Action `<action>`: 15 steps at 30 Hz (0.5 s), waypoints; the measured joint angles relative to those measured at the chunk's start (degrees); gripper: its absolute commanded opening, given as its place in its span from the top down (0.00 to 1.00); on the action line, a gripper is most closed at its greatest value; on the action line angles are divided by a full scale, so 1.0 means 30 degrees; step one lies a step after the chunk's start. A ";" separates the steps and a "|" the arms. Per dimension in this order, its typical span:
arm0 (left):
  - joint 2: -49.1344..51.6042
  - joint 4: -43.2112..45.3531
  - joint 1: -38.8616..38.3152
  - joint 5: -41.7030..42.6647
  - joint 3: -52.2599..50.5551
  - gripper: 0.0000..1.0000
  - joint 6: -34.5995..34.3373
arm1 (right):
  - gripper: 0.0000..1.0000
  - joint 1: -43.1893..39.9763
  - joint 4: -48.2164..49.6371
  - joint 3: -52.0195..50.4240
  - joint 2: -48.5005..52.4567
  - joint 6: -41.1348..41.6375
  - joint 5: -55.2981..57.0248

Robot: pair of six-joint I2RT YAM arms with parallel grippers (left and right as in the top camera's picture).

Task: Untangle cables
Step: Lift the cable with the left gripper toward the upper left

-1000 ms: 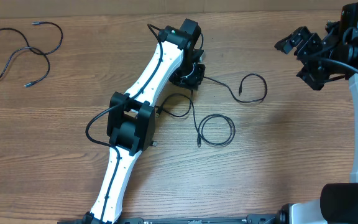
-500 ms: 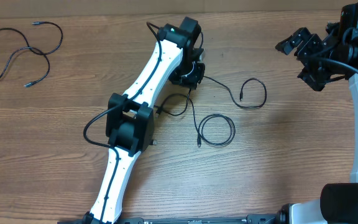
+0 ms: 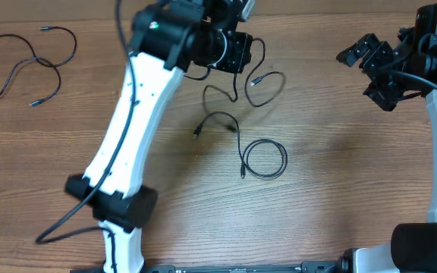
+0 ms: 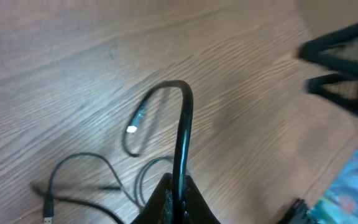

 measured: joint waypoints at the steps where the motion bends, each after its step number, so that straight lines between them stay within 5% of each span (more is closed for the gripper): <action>1: -0.0342 -0.0007 0.0000 0.0066 0.0000 0.96 -0.0095 | 0.00 -0.0007 0.0015 0.0000 0.0000 -0.0007 -0.0007; 15: -0.4619 -0.0408 0.1603 -0.2157 0.0007 0.96 -0.2331 | 0.00 -0.0007 -0.0168 0.0000 0.0000 0.0000 0.0000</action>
